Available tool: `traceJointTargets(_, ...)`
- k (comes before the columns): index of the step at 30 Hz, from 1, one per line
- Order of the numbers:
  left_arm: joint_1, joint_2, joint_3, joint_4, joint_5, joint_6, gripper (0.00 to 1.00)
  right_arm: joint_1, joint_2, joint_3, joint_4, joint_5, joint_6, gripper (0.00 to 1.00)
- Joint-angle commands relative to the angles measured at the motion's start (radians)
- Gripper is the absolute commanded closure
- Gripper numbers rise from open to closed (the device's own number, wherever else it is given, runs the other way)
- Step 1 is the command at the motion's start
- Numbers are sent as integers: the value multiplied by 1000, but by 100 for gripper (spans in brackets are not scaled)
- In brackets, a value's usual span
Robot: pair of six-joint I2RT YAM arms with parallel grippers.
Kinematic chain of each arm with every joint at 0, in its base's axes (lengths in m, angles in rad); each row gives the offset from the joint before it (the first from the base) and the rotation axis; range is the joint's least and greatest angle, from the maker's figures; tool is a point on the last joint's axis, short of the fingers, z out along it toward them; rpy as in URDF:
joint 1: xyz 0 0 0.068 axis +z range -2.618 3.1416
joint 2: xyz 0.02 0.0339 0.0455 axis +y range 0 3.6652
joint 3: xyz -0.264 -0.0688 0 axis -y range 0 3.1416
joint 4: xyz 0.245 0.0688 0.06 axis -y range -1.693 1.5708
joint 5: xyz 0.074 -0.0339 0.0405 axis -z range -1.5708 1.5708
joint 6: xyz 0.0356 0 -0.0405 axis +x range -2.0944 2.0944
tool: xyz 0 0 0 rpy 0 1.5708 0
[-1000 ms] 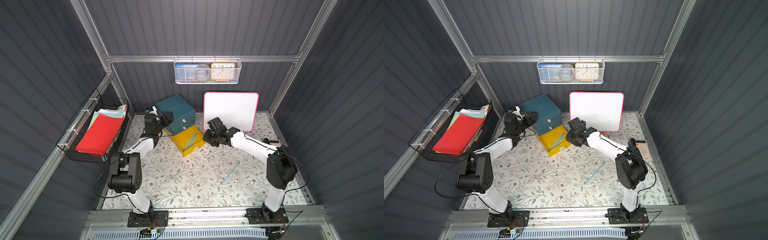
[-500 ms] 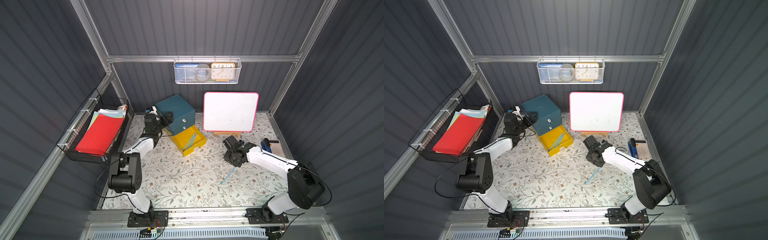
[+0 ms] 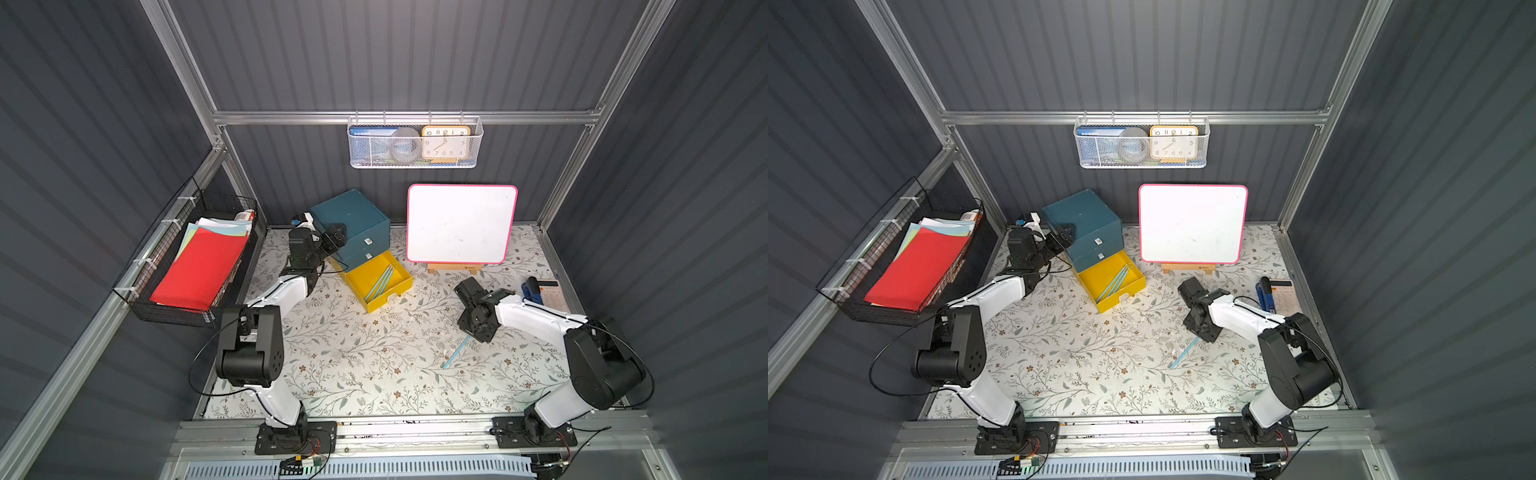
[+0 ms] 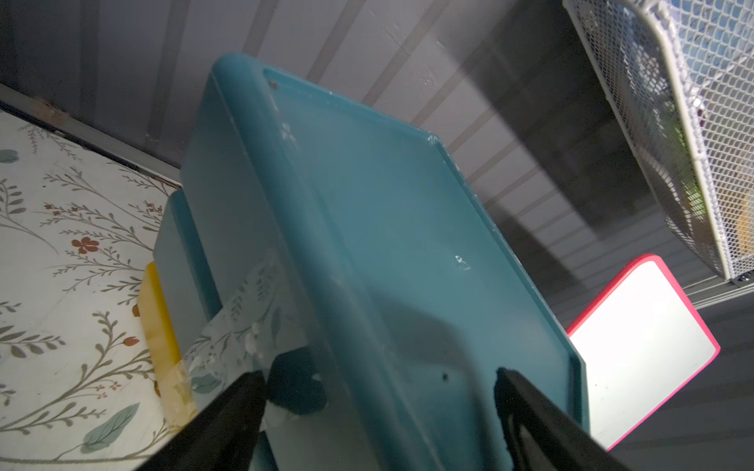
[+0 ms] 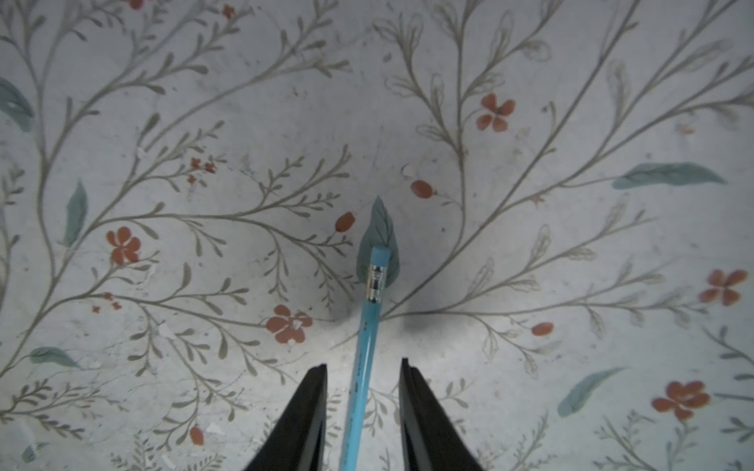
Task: Please place the pencils in the drawer according to their color
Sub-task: Pick up the pencil from the center of the board.
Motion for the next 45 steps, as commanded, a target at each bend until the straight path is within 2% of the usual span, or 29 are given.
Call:
traceJointTargets(1, -8, -12, -11, -27, 40, 18, 8, -5, 11, -21, 5, -7, 5, 66)
traceJointTargets(13, -8, -12, -13, -26, 38, 18, 8, -21, 81, -31, 51, -41, 9, 67)
traceJointTargets(20, -8, -10, -15, -23, 38, 21, 8, -28, 110, -36, 71, -72, 17, 80)
traceJointTargets(26, -8, -10, -17, -20, 38, 20, 8, -29, 116, -37, 83, -83, 17, 100)
traceJointTargets(36, -8, -11, -11, -21, 37, 19, 8, -30, 67, -40, 146, -136, 8, 100)
traceJointTargets(45, -8, -9, -12, -21, 38, 19, 8, -30, -5, 20, 147, -194, -18, 100)
